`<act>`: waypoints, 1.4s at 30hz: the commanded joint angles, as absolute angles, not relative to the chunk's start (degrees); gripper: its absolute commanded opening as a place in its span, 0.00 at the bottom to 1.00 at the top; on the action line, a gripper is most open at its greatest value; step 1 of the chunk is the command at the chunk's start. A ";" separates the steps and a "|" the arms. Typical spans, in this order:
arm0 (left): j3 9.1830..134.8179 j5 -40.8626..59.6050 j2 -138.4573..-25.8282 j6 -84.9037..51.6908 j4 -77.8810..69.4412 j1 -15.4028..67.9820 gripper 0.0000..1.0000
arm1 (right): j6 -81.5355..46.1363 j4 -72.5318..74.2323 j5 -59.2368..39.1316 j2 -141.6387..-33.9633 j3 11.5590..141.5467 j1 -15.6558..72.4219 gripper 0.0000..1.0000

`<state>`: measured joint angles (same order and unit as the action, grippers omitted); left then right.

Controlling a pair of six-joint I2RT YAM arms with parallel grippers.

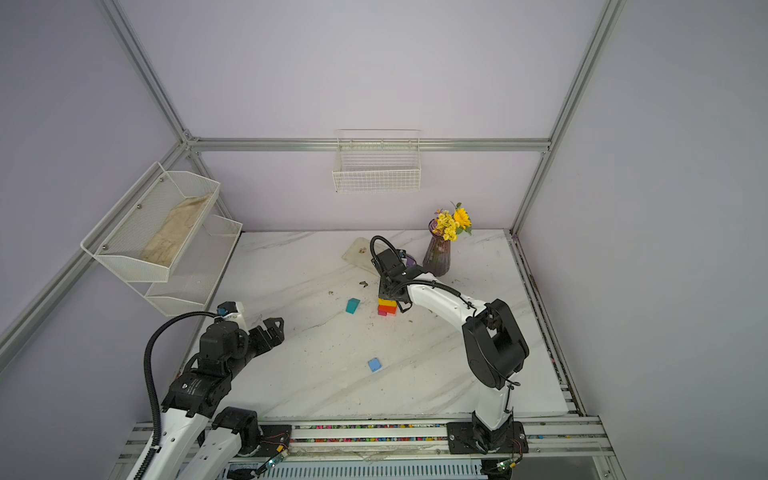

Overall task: Build the wood block tower
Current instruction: 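Lower the green cube onto the top red block and open the right gripper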

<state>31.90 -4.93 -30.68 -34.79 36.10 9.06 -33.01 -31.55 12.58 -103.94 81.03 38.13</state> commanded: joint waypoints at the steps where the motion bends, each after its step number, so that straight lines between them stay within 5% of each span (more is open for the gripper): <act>1: 29.82 -5.40 -30.67 -33.88 34.45 8.96 1.00 | -33.57 -31.14 12.60 -104.61 80.84 37.88 0.36; 15: 29.82 -5.44 -30.85 -33.91 34.50 8.96 1.00 | -33.83 -31.12 12.30 -105.39 81.56 38.36 0.52; 42: 29.88 -5.54 -30.85 -33.90 34.48 8.97 1.00 | -34.72 -29.71 10.99 -103.19 79.54 38.78 0.48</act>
